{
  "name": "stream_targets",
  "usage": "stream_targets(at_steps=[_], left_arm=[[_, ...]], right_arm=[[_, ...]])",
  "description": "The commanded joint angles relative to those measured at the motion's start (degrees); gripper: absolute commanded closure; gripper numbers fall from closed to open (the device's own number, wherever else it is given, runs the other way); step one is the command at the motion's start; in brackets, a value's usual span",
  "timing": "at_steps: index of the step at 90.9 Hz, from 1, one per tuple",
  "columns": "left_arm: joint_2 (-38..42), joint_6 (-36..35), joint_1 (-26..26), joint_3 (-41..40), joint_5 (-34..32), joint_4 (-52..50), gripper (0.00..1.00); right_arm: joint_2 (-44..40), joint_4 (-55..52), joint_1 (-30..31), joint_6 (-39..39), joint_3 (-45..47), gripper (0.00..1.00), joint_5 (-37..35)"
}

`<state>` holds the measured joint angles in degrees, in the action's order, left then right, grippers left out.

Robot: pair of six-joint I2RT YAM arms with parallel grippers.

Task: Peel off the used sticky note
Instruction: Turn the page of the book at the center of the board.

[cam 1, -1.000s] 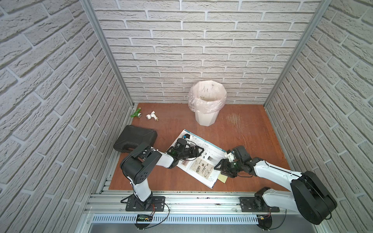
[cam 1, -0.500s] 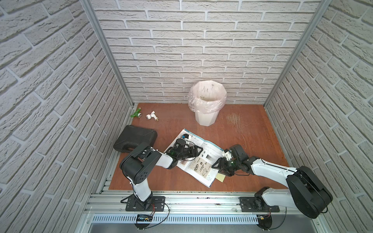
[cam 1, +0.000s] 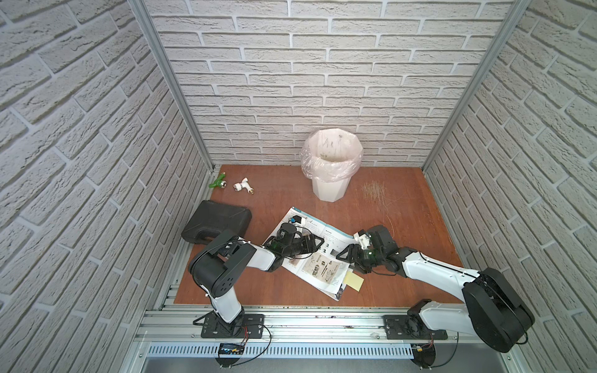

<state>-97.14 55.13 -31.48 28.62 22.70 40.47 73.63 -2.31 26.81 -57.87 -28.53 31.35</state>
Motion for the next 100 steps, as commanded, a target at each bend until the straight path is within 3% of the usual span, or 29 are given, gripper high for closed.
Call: stream_targets(at_steps=[1, 39, 53, 64, 100], left_arm=[[2.94, -0.45, 0.58, -1.58, 1.14, -6.29, 0.27], [29.60, -6.50, 4.95, -2.32, -3.57, -29.29, 0.26], [39.94, -8.98, 6.99, -2.73, -6.13, -39.54, 0.25], [46.45, -9.41, 8.58, -3.68, -7.10, -44.49, 0.25], [55.48, -11.42, 10.22, -1.53, -6.60, -53.07, 0.24]], right_arm=[[0.39, 3.83, 1.42, -0.61, -3.05, 0.35, 0.60], [9.01, 0.70, 4.66, 2.80, -13.46, 0.39, 0.18], [12.75, -4.34, 5.63, 5.75, -17.54, 0.47, -1.39], [15.09, -5.82, 6.26, 6.87, -19.88, 0.47, -2.08], [27.34, -6.49, 8.57, 9.74, -32.42, 0.47, -1.92]])
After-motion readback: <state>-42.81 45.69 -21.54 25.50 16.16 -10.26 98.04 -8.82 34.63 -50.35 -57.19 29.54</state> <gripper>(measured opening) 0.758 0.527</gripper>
